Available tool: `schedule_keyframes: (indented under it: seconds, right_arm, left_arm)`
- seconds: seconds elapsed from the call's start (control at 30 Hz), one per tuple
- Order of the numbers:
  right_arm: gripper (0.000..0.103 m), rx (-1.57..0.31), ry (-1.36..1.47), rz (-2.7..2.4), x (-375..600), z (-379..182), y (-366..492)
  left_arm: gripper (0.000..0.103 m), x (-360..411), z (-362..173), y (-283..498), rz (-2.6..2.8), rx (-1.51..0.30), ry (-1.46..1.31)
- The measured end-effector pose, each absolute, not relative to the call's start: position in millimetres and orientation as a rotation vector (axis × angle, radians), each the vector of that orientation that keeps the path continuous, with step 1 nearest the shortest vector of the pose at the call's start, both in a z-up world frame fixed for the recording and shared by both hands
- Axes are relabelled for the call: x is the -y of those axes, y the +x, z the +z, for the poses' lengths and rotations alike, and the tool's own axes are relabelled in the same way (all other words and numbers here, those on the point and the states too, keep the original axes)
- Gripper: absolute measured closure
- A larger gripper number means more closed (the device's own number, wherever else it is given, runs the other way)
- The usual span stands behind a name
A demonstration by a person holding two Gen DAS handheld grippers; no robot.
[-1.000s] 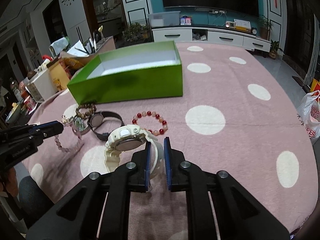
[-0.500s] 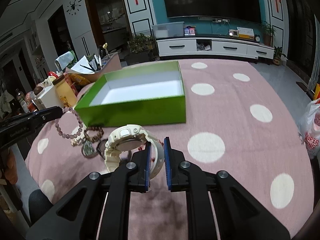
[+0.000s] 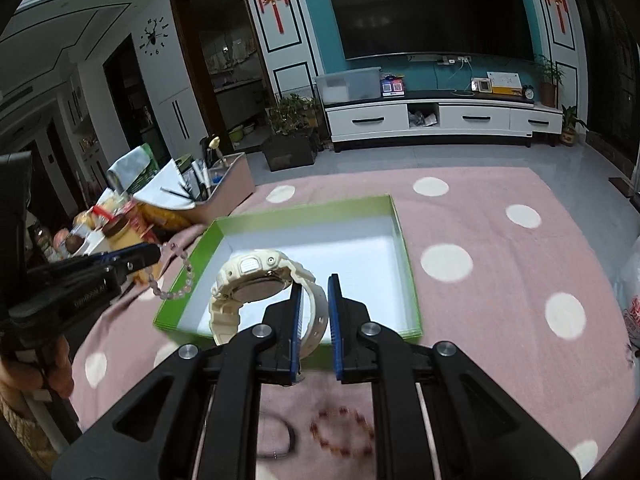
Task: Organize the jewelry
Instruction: 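Carry both items into the green box and open both tools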
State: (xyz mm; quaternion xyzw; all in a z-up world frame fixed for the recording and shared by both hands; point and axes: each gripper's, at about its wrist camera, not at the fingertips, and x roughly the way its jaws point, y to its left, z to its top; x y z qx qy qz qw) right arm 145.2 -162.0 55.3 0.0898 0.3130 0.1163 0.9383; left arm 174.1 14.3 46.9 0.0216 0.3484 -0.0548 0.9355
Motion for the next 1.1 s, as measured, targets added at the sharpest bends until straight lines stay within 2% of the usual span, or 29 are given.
schedule_keyframes:
  seconds: [0.37,0.43,0.5,0.57,0.63,0.7,0.77,0.83,0.9,0.93,1.0,1.1]
  right_arm:
    - [0.09,-0.725,0.142,0.199,133.1,32.9,226.8]
    - [0.087,-0.764,0.126,0.198,129.1,22.1,236.8]
    - [0.079,-0.781,0.111,0.186,127.7,15.2,239.1]
    - [0.073,-0.771,0.116,0.177,130.0,14.5,236.0]
    - [0.068,-0.755,0.139,0.182,135.0,17.7,229.3]
    - [0.061,-0.735,0.166,0.181,141.9,23.3,219.0]
    - [0.059,-0.713,0.186,0.186,146.9,28.0,205.9]
    - [0.052,-0.693,0.193,0.187,150.4,32.1,192.6]
    - [0.047,-0.678,0.19,0.187,152.8,34.3,178.3]
    - [0.046,-0.674,0.19,0.188,154.4,34.8,170.5]
    - [0.037,-0.668,0.19,0.178,157.8,35.6,154.5]
    - [0.033,-0.663,0.183,0.173,161.2,36.0,134.1]
  left_arm:
    - [0.096,-8.3,10.3,230.1,-0.052,-0.815,0.06]
    - [0.095,-5.6,0.0,236.6,-0.047,-0.844,0.067]
    - [0.095,-4.5,-5.7,239.1,-0.036,-0.861,0.07]
    - [0.087,-3.0,-7.4,238.3,-0.037,-0.868,0.07]
    - [0.057,-2.8,-5.8,235.3,-0.036,-0.864,0.063]
    - [0.042,-3.9,-2.6,230.8,-0.041,-0.853,0.05]
    - [0.034,-4.6,1.3,225.8,-0.047,-0.849,0.042]
    - [0.021,-6.0,6.2,217.1,-0.049,-0.841,0.04]
    - [0.012,-7.0,11.1,206.6,-0.042,-0.831,0.039]
    - [0.009,-8.3,12.9,201.8,-0.043,-0.827,0.034]
    - [0.005,-11.0,15.8,193.0,-0.05,-0.834,0.022]
    - [0.002,-15.2,17.9,178.9,-0.064,-0.845,-0.002]
